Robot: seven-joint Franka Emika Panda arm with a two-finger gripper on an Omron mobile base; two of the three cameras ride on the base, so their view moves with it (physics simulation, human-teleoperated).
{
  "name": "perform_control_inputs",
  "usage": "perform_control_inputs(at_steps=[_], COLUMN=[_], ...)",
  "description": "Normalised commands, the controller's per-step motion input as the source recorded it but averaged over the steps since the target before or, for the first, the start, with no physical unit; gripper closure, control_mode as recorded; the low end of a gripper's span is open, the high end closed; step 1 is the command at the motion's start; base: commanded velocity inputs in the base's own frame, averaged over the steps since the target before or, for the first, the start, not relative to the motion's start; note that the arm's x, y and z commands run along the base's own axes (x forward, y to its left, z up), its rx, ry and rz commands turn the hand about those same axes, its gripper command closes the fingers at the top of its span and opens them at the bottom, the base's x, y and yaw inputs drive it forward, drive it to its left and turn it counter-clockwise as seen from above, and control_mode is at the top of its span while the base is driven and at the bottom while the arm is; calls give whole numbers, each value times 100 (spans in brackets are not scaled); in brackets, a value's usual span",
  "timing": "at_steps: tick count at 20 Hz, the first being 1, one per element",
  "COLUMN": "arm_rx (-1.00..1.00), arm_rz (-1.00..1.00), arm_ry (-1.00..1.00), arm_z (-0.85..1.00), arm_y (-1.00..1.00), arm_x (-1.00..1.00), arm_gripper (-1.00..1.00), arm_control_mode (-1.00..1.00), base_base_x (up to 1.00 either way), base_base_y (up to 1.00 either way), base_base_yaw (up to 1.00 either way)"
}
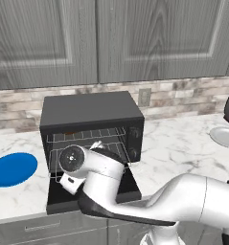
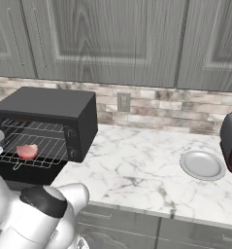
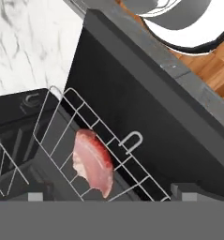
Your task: Open the toaster oven door. Place the hotdog bun on the top rack in the toaster oven and place the steak on the bottom rack.
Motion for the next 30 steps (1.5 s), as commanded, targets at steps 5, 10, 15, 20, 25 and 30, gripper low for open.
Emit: perform_control_inputs(at_steps=[5, 10, 15, 20, 25, 30], arm_rx=[6, 11, 11, 12, 18, 16], arm_rz=[-30, -43, -36, -28, -25, -24], arm_ry=[3, 17, 17, 3, 0, 0], arm_z=[-64, -3, -15, -65, -53, -49], arm_y=[-3, -6, 0, -5, -11, -4], arm_x=[-26, 21, 31, 11, 30, 48], arm_gripper=[-100, -100, -100, -100, -100, -100], arm_control_mode=[-100, -100, -100, -100, -100, -100], base_base_x=[0, 0, 0, 0, 0, 0], base_base_y=[0, 0, 0, 0, 0, 0], base_base_yaw=[0, 0, 0, 0, 0, 0])
